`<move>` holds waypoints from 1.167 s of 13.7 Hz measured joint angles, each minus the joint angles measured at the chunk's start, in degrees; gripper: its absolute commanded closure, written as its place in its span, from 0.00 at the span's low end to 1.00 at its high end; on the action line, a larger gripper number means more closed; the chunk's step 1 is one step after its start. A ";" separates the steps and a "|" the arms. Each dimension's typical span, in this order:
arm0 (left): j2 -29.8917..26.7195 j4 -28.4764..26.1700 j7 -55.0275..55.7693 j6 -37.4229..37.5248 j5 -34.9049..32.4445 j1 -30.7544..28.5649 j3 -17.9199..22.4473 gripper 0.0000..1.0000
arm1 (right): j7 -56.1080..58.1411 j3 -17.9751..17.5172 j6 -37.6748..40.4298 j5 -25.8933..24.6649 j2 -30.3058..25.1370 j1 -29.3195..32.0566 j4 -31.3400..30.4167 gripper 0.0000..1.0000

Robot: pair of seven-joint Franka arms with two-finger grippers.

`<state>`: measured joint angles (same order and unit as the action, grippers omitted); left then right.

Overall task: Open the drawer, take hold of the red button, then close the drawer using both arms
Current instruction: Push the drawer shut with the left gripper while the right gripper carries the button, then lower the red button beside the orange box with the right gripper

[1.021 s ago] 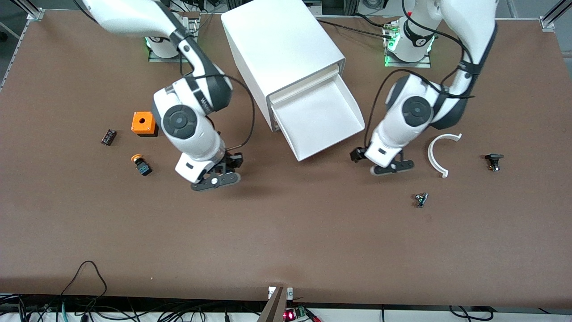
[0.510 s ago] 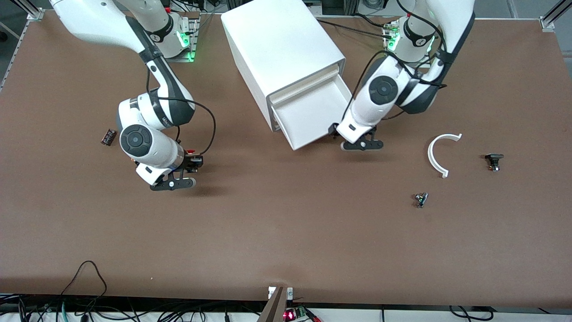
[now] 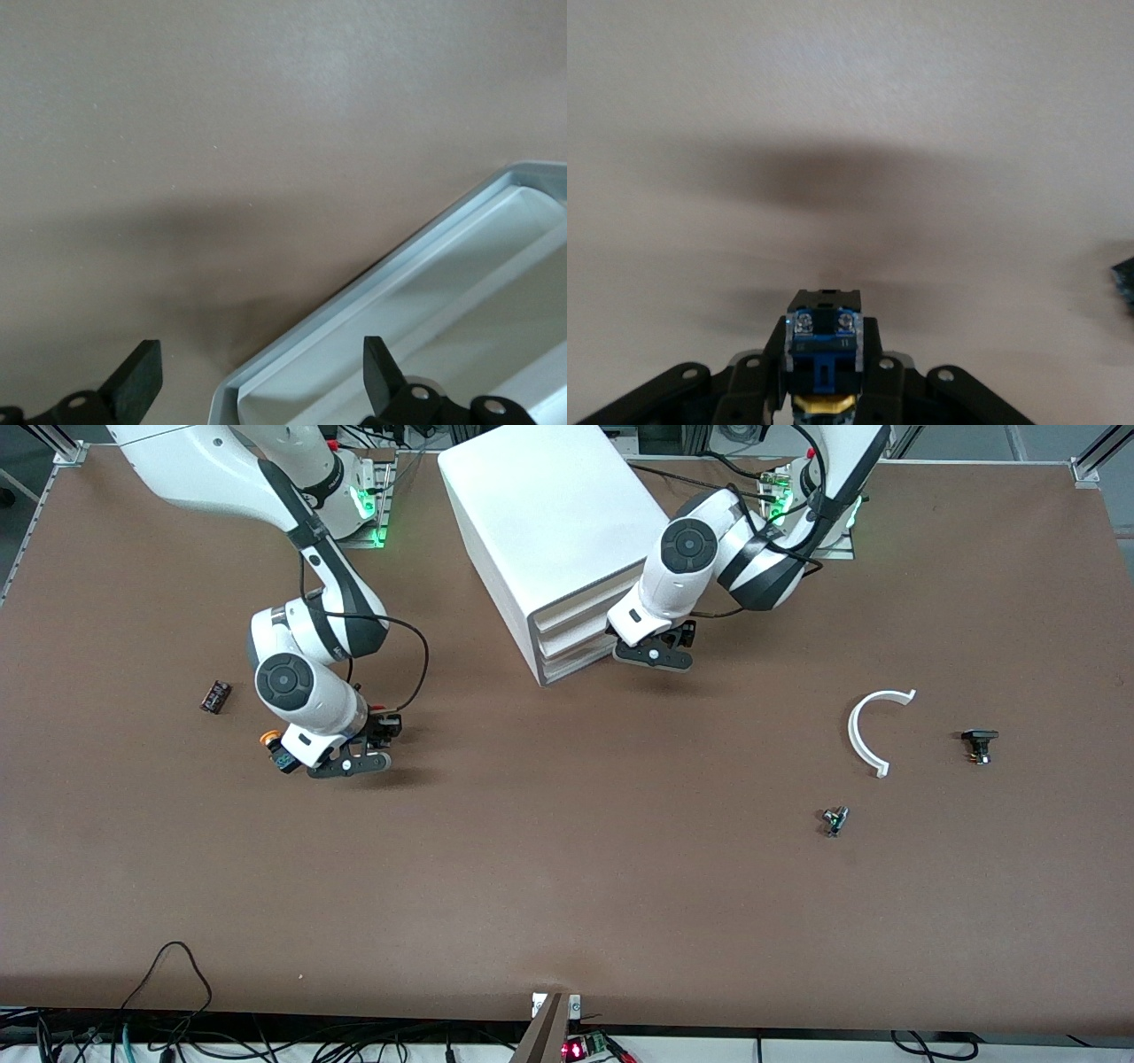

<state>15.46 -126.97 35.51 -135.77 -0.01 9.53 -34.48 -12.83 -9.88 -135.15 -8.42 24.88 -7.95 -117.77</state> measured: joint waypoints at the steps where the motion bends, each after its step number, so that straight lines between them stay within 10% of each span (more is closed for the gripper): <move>1: -0.02 -0.04 -0.04 0.09 0.00 -0.04 -0.17 0.00 | 0.14 0.27 -0.65 -2.54 -0.62 0.01 -1.11 0.79; 6: -0.84 0.11 -0.05 0.33 0.00 -1.56 -0.82 0.00 | 2.42 2.23 -9.38 -10.01 -1.37 1.45 -5.74 0.65; 8: -2.42 1.63 -0.07 0.10 0.00 -4.19 -0.68 0.00 | 3.34 2.79 -12.11 -10.06 -1.36 2.42 -7.65 0.00; 16: -7.91 16.74 -8.31 11.53 -0.04 -11.01 10.10 0.00 | -6.83 -2.18 1.36 -10.04 -4.51 2.57 -0.39 0.00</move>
<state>7.54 -110.23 27.19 -124.24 -0.05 -1.48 -24.38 -19.67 -12.06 -133.79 -18.47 20.37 -5.38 -118.16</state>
